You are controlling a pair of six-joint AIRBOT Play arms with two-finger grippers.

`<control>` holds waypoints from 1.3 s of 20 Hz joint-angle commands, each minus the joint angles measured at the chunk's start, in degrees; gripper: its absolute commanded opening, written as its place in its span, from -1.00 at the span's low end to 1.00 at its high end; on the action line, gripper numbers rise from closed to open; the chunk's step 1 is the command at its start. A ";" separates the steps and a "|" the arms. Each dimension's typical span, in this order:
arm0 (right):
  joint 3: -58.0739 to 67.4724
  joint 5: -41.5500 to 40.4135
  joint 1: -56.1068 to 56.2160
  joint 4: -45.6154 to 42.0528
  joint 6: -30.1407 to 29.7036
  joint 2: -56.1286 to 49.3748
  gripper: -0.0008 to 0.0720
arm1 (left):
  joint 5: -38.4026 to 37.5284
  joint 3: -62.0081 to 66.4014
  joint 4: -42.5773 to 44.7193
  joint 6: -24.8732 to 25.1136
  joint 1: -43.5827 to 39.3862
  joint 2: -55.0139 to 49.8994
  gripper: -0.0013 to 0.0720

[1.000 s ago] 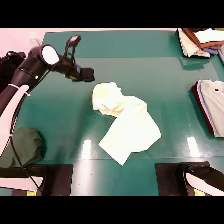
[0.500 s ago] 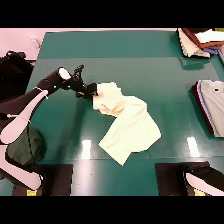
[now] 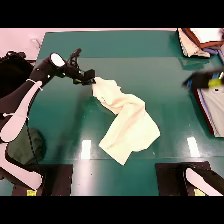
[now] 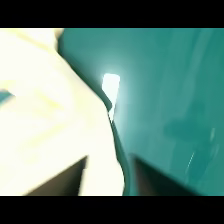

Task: Fold the shirts.

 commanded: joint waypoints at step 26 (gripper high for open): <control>20.33 -10.82 3.26 2.03 -3.96 15.39 -0.93 | -4.07 26.84 13.79 8.46 2.67 34.42 -0.91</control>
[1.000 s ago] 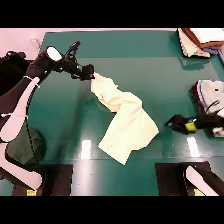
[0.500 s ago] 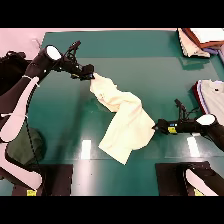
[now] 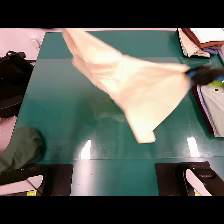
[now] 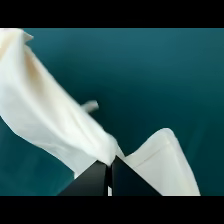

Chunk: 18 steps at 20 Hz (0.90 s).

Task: Fold the shirts.

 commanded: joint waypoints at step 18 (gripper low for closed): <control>36.70 18.93 -14.05 3.26 4.42 -21.81 -0.94 | -0.68 -18.91 8.31 1.55 0.22 14.03 -0.91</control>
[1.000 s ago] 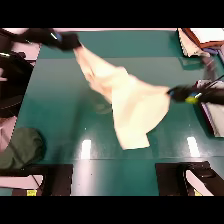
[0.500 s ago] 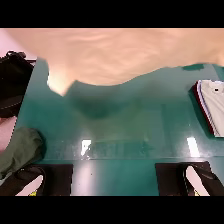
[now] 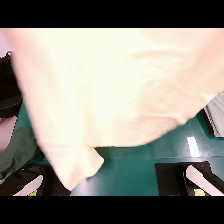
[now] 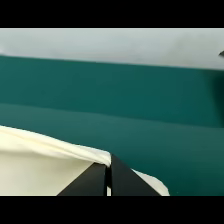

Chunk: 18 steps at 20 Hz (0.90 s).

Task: Fold the shirts.

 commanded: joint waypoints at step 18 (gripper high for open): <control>-9.73 2.27 18.18 -8.17 1.22 -29.22 -0.24 | -13.16 -19.93 -3.39 -4.85 20.96 -25.35 -0.06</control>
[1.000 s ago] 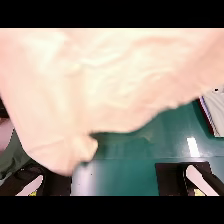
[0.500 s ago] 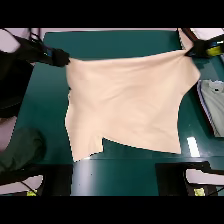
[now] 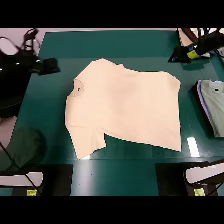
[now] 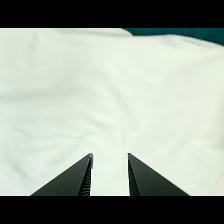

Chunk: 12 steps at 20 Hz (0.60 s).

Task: Fold the shirts.

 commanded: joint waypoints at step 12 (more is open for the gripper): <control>-32.48 -9.97 3.61 5.60 -2.54 23.69 -0.24 | 10.69 -54.40 -20.28 7.87 7.17 15.69 -0.05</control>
